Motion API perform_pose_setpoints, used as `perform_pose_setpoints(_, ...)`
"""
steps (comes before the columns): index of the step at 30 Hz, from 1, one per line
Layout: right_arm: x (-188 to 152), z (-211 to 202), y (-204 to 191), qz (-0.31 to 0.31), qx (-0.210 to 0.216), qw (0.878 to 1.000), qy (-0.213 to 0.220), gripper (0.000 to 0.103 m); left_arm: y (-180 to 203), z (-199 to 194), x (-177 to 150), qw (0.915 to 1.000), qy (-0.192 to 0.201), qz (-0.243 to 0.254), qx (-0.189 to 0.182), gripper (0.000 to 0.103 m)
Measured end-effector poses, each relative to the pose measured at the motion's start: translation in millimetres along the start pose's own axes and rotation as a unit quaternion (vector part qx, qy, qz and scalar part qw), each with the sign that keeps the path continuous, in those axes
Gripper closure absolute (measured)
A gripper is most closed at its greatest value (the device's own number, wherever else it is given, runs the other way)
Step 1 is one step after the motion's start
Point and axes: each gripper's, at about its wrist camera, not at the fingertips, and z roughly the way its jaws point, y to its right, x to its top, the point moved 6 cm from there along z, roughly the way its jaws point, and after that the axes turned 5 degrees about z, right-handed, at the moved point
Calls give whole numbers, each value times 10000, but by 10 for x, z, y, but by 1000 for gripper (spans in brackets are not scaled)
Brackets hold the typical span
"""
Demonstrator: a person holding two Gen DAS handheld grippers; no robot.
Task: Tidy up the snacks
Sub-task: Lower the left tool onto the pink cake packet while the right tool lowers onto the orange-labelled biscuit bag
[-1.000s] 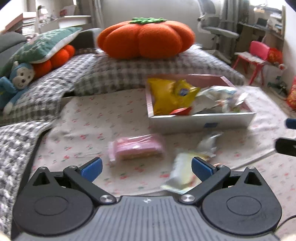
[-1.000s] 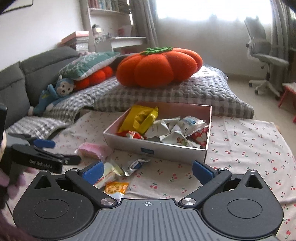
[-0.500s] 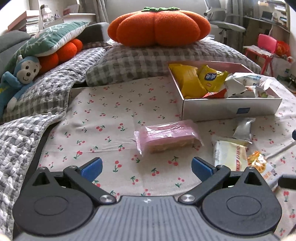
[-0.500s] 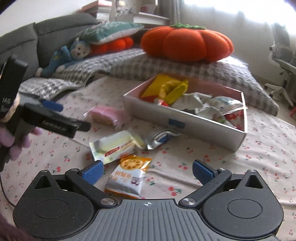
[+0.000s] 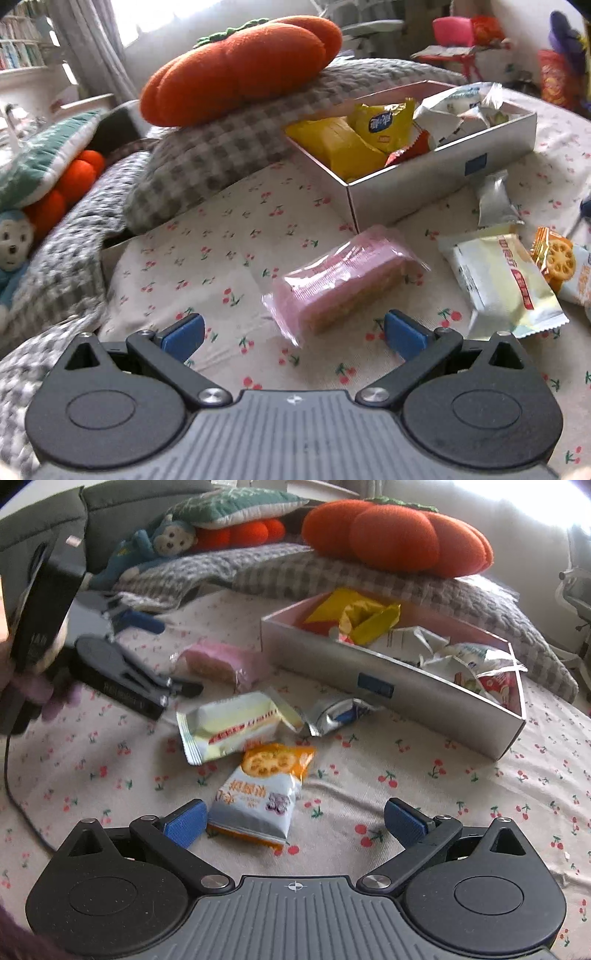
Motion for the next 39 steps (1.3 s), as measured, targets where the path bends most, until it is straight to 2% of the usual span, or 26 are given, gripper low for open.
perform_pose_setpoints(7, -24, 34, -17, -142, 90, 9998, 140, 0, -77, 156, 85, 9961, 383, 420, -669, 0)
perform_pose_setpoints(14, 21, 86, -44, -185, 150, 9994, 238, 0, -129, 313, 152, 9907, 135, 123, -1346, 0)
perform_pose_setpoints(15, 30, 92, -42, -182, 149, 9994, 242, 0, -146, 342, 148, 9902, 114, 69, -1390, 0)
perform_pose_setpoints(22, 68, 112, 63, -63, 25, 9997, 220, 0, -110, 259, 137, 9866, 52, -76, -1627, 24)
perform_pose_setpoints(25, 70, 104, 154, 20, -57, 9998, 197, 0, -40, 201, 142, 9856, -37, 14, -1689, 27)
perform_pose_setpoints(29, 65, 79, 284, 139, -206, 9996, 166, 0, 63, 104, 116, 9821, -190, 138, -1870, 28)
perform_pose_setpoints(34, 48, 26, 388, 155, -328, 9992, 191, 0, 197, -23, 78, 9726, -467, 378, -2245, 30)
perform_pose_setpoints(37, 48, 17, 356, 59, -303, 9994, 162, 0, 208, -16, 91, 9778, -448, 458, -1997, 21)
perform_pose_setpoints(39, 41, 20, 305, -39, -156, 9998, 84, 0, 196, 24, 125, 9810, -422, 391, -1852, 22)
